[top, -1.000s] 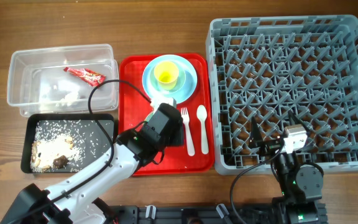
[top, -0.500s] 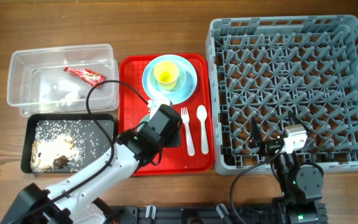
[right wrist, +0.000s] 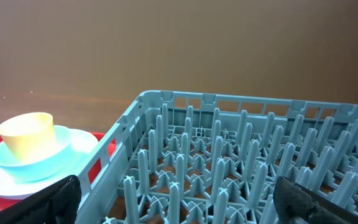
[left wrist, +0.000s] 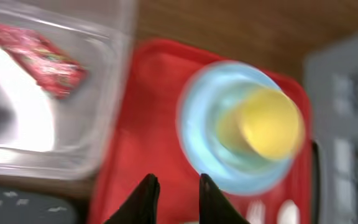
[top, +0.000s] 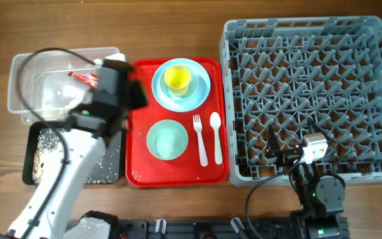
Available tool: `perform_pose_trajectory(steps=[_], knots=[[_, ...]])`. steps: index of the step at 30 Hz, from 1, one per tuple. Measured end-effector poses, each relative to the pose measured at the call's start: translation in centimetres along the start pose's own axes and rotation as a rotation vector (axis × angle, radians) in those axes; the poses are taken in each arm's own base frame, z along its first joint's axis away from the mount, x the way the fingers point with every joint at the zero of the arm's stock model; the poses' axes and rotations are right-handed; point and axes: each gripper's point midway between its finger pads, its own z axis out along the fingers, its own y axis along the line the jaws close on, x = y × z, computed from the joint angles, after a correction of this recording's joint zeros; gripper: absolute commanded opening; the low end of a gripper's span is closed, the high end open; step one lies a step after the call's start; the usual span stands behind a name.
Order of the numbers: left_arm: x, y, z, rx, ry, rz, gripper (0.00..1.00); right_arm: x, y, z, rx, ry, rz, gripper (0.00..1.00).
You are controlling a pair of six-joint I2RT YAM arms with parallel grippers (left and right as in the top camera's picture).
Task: Sort waste into correct bins and load items into the dishwasher rack
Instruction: 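Raise the left gripper and park it above the clear bin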
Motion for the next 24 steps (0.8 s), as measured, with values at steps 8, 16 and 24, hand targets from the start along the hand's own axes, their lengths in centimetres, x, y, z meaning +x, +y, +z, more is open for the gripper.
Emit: perform_pose_trajectory(steps=[8, 16, 24], knots=[[-0.6, 7.4, 3.5, -0.171, 0.061, -0.119, 0.08, 0.0, 0.0, 0.0, 0.0, 0.0, 0.0, 1.0], [1.9, 8.4, 5.5, -0.218, 0.169, -0.117, 0.07, 0.0, 0.0, 0.0, 0.0, 0.0, 0.0, 1.0], [3.3, 8.9, 5.1, -0.244, 0.226, -0.116, 0.07, 0.0, 0.0, 0.0, 0.0, 0.0, 0.0, 1.0]])
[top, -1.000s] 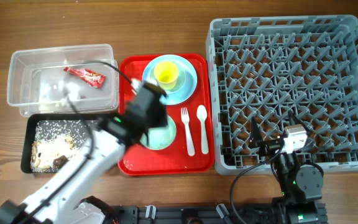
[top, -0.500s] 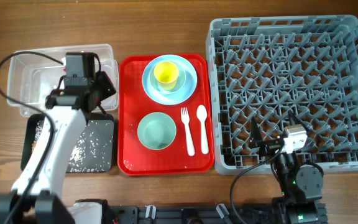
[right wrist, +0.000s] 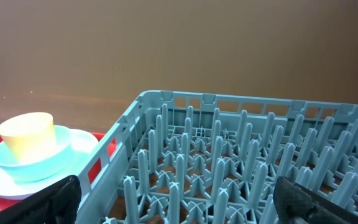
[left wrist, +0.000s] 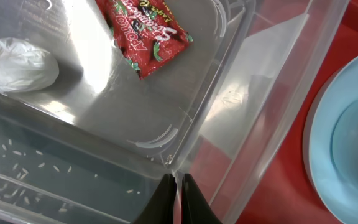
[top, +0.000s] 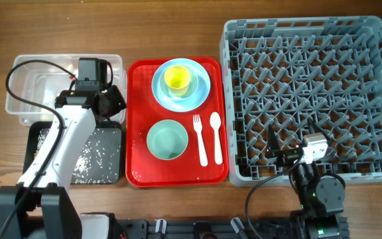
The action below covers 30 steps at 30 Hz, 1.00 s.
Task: Sort waste into correct bins and load items into the dishwasher rack
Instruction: 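Raise the left gripper and park it above the clear bin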
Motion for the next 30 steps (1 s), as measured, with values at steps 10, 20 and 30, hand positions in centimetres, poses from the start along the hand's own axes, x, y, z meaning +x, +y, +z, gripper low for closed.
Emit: perform_pose_trajectory(steps=[10, 20, 30], knots=[[-3.2, -1.4, -2.5, 0.048, -0.099, 0.001, 0.4, 0.0, 0.0, 0.0, 0.0, 0.0, 0.0, 1.0], [-8.7, 2.8, -10.2, 0.087, -0.319, -0.247, 1.0, 0.0, 0.0, 0.0, 0.0, 0.0, 0.0, 1.0], [-8.6, 3.3, -10.0, 0.082, -0.308, -0.276, 1.0, -1.2, 0.1, 0.0, -0.004, -0.049, -0.021, 1.0]])
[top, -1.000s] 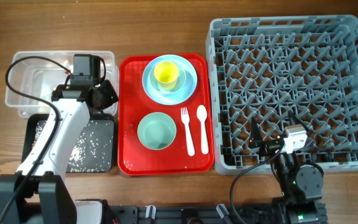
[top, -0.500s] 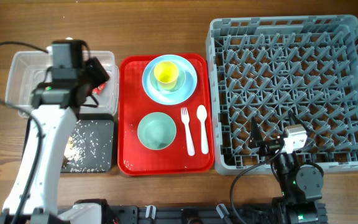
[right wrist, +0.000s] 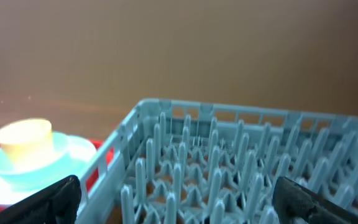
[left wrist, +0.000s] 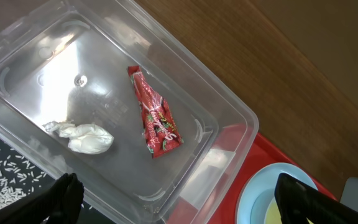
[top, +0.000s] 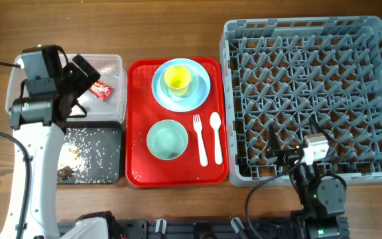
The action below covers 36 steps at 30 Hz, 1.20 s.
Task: Sort waste into correct bins and load items into the dishwasher rack
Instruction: 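Raise the left gripper and park it above the clear bin, then reach the right gripper across the rack to the yellow cup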
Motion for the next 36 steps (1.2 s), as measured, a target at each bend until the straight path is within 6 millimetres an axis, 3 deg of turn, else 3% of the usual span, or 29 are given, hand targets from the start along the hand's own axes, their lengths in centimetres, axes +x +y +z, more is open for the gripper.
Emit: perform_pose_trajectory(steps=[3, 6, 11, 13, 15, 18, 22, 25, 26, 28, 30, 33, 35, 36], knots=[[0.0, 0.0, 0.0, 0.0, 0.0, -0.001, 1.0, -0.6, 0.4, 0.0, -0.024, -0.025, 0.01, 1.0], [0.0, 0.0, 0.0, 0.0, 0.001, -0.001, 1.0, -2.6, 1.9, -0.2, -0.113, -0.102, 0.042, 1.0], [0.0, 0.0, 0.0, 0.0, 0.0, -0.001, 1.0, -0.9, 2.5, -0.4, -0.146, 0.058, 0.143, 1.0], [0.0, 0.0, 0.0, 0.0, 0.001, -0.001, 1.0, -3.2, 2.4, -0.4, -0.143, 0.098, 0.164, 1.0], [0.0, 0.0, 0.0, -0.001, 0.001, -0.001, 1.0, -7.7, 2.2, -0.2, -0.142, 0.136, 0.175, 1.0], [0.1, 0.0, 0.0, 0.002, 0.004, -0.001, 1.0, -12.6, 1.9, 0.7, -0.135, 0.285, 0.199, 1.0], [0.1, -0.1, 0.0, 0.006, 0.007, -0.002, 1.0, -16.8, 2.0, 4.1, -0.151, 0.559, 0.248, 1.0], [0.1, -0.1, 0.0, 0.006, 0.007, -0.001, 1.0, -18.7, 3.6, 7.7, -0.247, 0.649, 0.322, 0.97], [0.1, -0.1, 0.0, 0.004, 0.007, -0.001, 1.0, -18.8, 4.4, 8.3, -0.286, 0.684, 0.356, 0.79], [0.1, -0.1, 0.0, 0.005, 0.007, -0.001, 1.0, -18.5, 6.2, 10.1, -0.389, 0.741, 0.443, 0.55], [0.1, -0.1, 0.0, 0.005, 0.007, -0.002, 1.0, -17.0, 8.1, 11.4, -0.471, 0.827, 0.543, 0.3], [0.1, -0.1, 0.0, 0.005, 0.007, -0.001, 1.0, -13.0, 11.1, 12.0, -0.496, 1.003, 0.585, 0.32], [0.1, -0.1, 0.0, 0.005, 0.006, -0.001, 1.0, -11.2, 12.4, 12.2, -0.458, 1.053, 0.52, 0.35], [0.1, -0.1, 0.0, 0.005, 0.007, -0.001, 1.0, -10.0, 14.4, 12.0, -0.452, 1.087, 0.449, 0.36]])
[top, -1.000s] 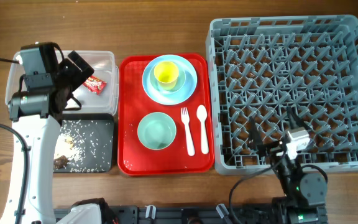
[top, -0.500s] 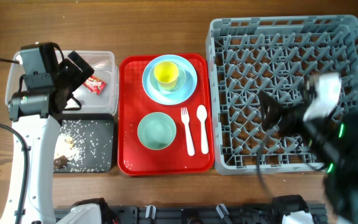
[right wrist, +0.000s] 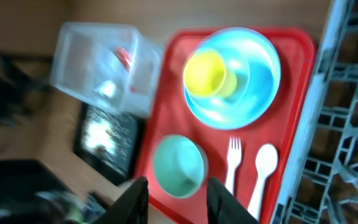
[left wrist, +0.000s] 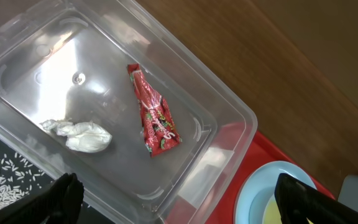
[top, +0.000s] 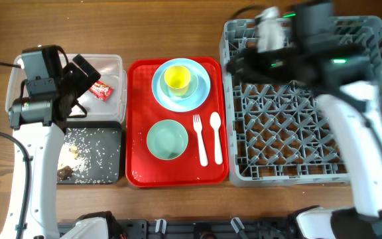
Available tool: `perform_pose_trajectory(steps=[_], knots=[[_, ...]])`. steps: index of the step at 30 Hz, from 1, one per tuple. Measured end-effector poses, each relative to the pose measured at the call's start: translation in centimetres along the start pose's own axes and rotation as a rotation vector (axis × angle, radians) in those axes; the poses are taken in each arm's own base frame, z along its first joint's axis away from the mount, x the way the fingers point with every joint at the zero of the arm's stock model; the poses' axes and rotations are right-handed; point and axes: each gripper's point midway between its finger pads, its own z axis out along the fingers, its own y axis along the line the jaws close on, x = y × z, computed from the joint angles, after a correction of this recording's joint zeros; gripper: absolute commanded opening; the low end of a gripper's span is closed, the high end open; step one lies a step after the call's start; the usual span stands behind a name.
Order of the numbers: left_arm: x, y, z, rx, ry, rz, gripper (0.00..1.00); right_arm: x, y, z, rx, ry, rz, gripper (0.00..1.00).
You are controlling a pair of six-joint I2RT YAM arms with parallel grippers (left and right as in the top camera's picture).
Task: Sort waste into correct bins and load items into the dishwasher rack
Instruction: 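Reach the right gripper across the rack to the yellow cup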
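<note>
On the red tray [top: 138, 99] are a blue plate [top: 201, 87] holding a yellow cup [top: 178, 78], a green bowl [top: 167, 139], a white fork [top: 199, 139] and a white spoon [top: 216, 136]. The grey dishwasher rack [top: 277, 133] is to their right. A red wrapper [left wrist: 156, 121] and a white tissue [left wrist: 79, 135] lie in the clear bin [top: 115, 60]. My left gripper [top: 78, 87] hangs over that bin, open and empty. My right gripper [right wrist: 178, 202] is high over the rack's far left, open and empty, with the bowl [right wrist: 178, 165] below it. Its view is blurred.
A black tray [top: 98, 153] scattered with rice and scraps sits in front of the clear bin. The right arm stretches across the rack from the front right. Brown table wood shows around everything.
My right arm was low at the rack's front edge with its fingers wide. Now it is high over the rack's far left, looking down on the tray, fingers closer together. The left arm has not moved.
My left gripper was nearly shut and empty between the bin and the tray. Then it was shut at the bin's rim. After that it stood wide open above the bin, where it stays. The right arm rested at the rack's front until now.
</note>
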Motion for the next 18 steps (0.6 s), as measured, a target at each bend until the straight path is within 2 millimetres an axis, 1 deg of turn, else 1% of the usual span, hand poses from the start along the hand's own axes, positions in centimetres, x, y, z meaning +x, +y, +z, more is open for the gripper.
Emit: perform_pose_trajectory(steps=[2, 3, 4, 5, 6, 7, 8, 11, 13, 16, 18], knots=[[0.0, 0.0, 0.0, 0.0, 0.0, 0.0, 1.0, 1.1, 1.3, 3.0, 0.064, 0.041, -0.071, 0.36], [0.0, 0.0, 0.0, 0.0, 0.0, 0.0, 1.0, 1.4, 1.8, 4.5, 0.101, 0.05, -0.111, 0.4], [0.0, 0.0, 0.0, 0.0, 0.0, 0.0, 1.0, 1.8, 2.4, 6.0, 0.125, 0.06, -0.144, 0.52], [0.0, 0.0, 0.0, 0.0, 0.0, 0.0, 1.0, 2.0, 2.7, 7.4, 0.145, 0.068, -0.171, 0.54], [0.0, 0.0, 0.0, 0.001, 0.0, 0.0, 1.0, 2.2, 3.2, 8.9, 0.158, 0.07, -0.196, 0.59], [0.0, 0.0, 0.0, 0.0, 0.0, 0.0, 1.0, 1.9, 3.6, 9.8, 0.157, 0.058, -0.215, 0.59], [0.0, 0.0, 0.0, 0.0, 0.0, 0.0, 1.0, 1.6, 4.0, 10.6, 0.154, 0.043, -0.235, 0.58], [0.0, 0.0, 0.0, 0.0, -0.001, 0.0, 1.0, 0.9, 5.6, 12.7, 0.132, 0.002, -0.327, 0.5], [0.0, 0.0, 0.0, 0.001, 0.0, 0.0, 1.0, 0.9, 5.8, 13.6, 0.126, 0.005, -0.376, 0.47], [0.0, 0.0, 0.0, 0.0, 0.0, 0.0, 1.0, 0.9, 4.9, 14.9, 0.131, 0.033, -0.434, 0.44], [0.0, 0.0, 0.0, 0.0, 0.0, 0.0, 1.0, 0.3, 3.8, 16.3, 0.143, 0.072, -0.47, 0.41]])
